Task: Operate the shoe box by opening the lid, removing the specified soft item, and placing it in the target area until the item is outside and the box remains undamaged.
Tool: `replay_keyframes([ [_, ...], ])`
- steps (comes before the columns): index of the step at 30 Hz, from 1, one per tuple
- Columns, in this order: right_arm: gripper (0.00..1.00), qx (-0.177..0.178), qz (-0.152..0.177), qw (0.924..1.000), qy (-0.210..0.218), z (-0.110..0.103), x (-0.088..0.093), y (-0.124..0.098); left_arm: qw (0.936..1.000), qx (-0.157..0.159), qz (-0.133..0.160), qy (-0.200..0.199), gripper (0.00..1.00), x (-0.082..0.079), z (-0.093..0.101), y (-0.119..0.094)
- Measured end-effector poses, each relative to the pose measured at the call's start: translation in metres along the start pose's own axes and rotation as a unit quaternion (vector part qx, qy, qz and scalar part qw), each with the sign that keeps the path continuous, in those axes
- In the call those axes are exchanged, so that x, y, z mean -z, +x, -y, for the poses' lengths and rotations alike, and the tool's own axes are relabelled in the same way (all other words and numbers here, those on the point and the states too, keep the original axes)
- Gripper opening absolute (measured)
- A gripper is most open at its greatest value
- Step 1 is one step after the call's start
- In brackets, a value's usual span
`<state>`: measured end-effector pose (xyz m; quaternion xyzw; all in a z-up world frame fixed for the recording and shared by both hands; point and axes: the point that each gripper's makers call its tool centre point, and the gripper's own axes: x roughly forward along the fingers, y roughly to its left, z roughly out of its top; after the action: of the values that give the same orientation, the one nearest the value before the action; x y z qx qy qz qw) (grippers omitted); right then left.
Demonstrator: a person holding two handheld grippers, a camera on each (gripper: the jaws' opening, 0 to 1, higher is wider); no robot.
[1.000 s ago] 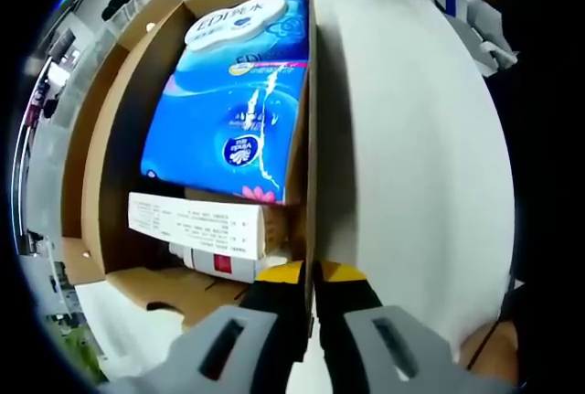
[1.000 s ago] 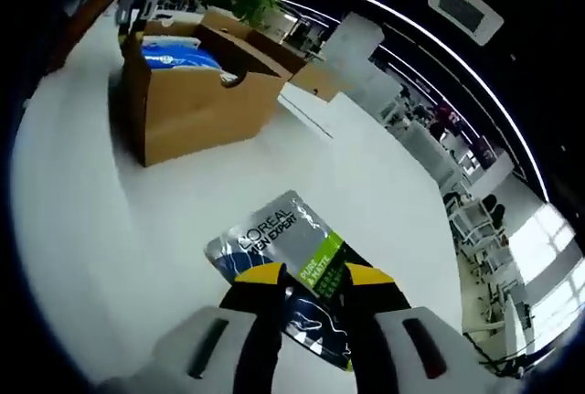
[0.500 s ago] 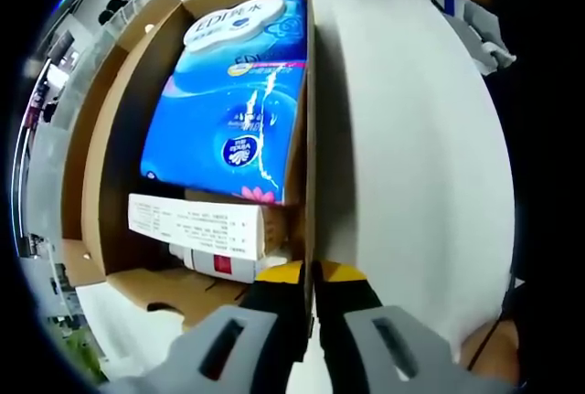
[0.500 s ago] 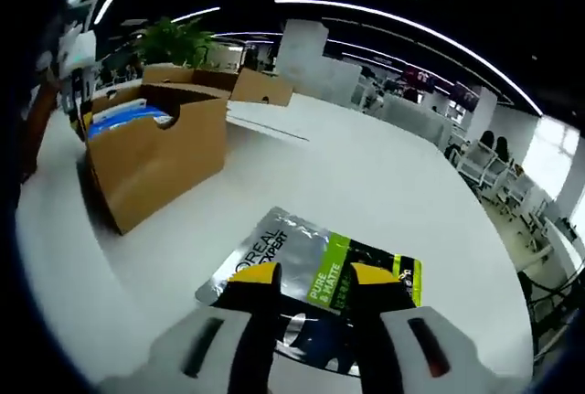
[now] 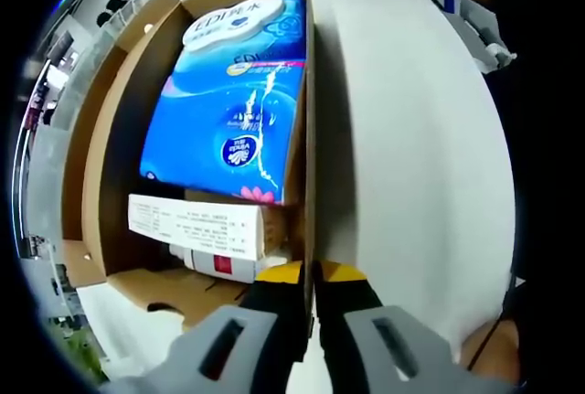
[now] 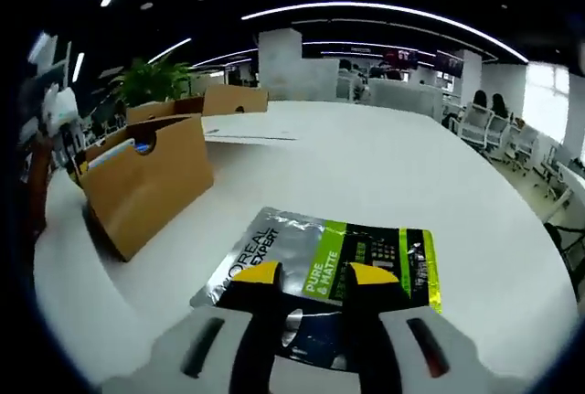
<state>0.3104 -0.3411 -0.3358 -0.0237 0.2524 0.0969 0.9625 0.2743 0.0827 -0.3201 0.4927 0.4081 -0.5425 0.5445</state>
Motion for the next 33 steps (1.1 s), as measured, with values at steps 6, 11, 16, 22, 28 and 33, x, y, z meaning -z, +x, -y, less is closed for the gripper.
replay_keyframes([
  [6, 0.34, -0.003, 0.002, 1.0000, -0.004, -0.002, 0.000, 0.001, 1.0000, -0.001, -0.001, 0.008, 0.04, 0.000, 0.000, 0.000],
  [11, 0.37, 0.010, 0.002, 0.9999, 0.006, 0.002, 0.000, 0.001, 1.0000, -0.001, 0.000, 0.007, 0.04, 0.000, 0.000, 0.000],
  [16, 0.43, 0.020, 0.004, 0.9997, 0.011, 0.005, 0.001, 0.001, 1.0000, -0.001, 0.000, 0.008, 0.04, 0.000, 0.000, 0.000],
  [22, 0.51, 0.034, 0.007, 0.9992, 0.020, 0.009, 0.003, -0.002, 1.0000, -0.001, 0.000, 0.006, 0.04, 0.000, 0.000, 0.000],
  [28, 0.57, 0.047, 0.003, 0.9985, 0.027, 0.013, 0.004, -0.003, 1.0000, 0.000, 0.000, 0.006, 0.03, 0.000, 0.000, 0.000],
  [33, 0.65, 0.057, 0.006, 0.9979, 0.032, 0.017, 0.005, -0.003, 1.0000, 0.000, 0.000, 0.007, 0.03, 0.000, 0.000, 0.000],
])
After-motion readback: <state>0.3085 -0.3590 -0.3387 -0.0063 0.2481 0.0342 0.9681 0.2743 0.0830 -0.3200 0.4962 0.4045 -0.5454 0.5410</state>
